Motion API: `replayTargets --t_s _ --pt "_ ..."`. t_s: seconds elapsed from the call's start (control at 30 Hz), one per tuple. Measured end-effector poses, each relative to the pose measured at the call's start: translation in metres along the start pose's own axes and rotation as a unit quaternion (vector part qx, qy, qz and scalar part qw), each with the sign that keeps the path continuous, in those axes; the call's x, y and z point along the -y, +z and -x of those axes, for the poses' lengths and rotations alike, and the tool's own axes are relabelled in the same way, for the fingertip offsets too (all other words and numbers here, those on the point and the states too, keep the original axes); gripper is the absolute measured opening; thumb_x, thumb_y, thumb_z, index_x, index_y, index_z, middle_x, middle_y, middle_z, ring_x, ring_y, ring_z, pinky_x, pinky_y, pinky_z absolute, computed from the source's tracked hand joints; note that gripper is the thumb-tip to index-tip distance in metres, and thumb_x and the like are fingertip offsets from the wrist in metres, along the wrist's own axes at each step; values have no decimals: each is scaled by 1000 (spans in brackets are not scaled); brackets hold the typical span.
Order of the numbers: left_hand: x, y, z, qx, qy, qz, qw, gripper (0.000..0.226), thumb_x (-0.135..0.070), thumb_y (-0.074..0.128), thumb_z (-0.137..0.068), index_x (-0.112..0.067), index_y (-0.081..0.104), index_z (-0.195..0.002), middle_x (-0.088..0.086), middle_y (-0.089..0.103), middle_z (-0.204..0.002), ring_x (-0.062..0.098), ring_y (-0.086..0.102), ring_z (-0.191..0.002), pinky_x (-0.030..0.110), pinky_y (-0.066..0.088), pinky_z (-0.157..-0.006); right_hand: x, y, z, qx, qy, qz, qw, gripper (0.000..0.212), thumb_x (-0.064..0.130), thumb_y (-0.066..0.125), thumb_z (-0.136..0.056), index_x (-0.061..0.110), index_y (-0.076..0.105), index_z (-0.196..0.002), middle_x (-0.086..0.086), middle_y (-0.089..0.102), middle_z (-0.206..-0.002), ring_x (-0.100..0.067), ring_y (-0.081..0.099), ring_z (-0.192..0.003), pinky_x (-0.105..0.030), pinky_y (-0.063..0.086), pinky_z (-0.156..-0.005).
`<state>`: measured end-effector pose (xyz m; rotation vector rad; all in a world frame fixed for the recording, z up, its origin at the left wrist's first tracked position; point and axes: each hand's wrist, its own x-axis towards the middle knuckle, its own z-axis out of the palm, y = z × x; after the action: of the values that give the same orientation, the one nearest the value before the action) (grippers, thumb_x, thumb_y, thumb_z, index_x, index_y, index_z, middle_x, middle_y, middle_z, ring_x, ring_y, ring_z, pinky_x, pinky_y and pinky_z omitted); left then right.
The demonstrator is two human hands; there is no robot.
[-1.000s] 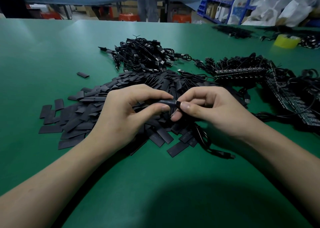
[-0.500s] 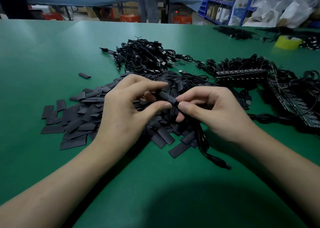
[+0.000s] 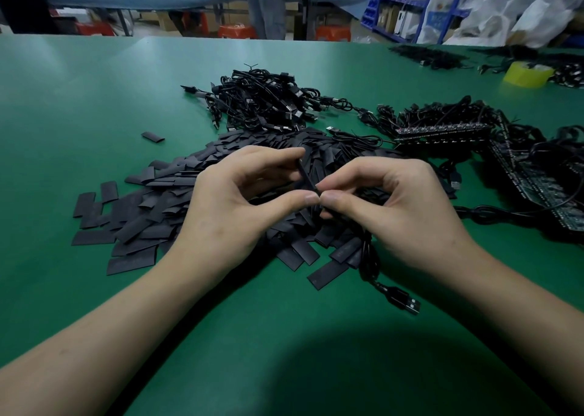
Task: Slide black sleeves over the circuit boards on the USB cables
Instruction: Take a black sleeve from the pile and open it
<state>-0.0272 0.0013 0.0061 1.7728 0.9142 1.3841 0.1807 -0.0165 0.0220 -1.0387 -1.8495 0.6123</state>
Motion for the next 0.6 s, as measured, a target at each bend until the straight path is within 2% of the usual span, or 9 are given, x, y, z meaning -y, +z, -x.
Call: replayTargets --t_s 0.07,0.2,0.4,0.6 --pt "0 -1 -1 9 1 10 1000 55 -25 85 -71 -15 72 -123 6 69 -111 20 72 -104 31 55 -100 0 -1 0 3 -1 -2 1000 5 19 79 -88 19 79 -93 9 77 -79 -8 75 -78 -27 59 -78" --pt "-2 0 0 37 14 9 999 59 -29 86 -69 -16 71 -124 8 67 -116 25 72 -106 32 56 -100 1 -2 -2 3 -14 13 1000 6 17 79 -88 22 79 -91 12 76 -78 -4 73 -78 -14 52 -75" --pt "-1 -1 -1 37 26 -14 999 53 -24 87 -75 -13 70 -125 10 67 -113 26 71 -105 34 56 -99 1 -5 -2 5 -18 21 1000 9 17 81 -87 21 80 -94 11 76 -81 -7 74 -81 -19 55 -78" --pt "-3 -3 0 40 46 -37 997 54 -30 87 -76 -14 71 -124 3 69 -114 24 72 -105 32 56 -98 5 -7 0 -8 -78 114 990 6 18 80 -88 21 80 -93 18 74 -81 2 71 -81 -15 51 -79"
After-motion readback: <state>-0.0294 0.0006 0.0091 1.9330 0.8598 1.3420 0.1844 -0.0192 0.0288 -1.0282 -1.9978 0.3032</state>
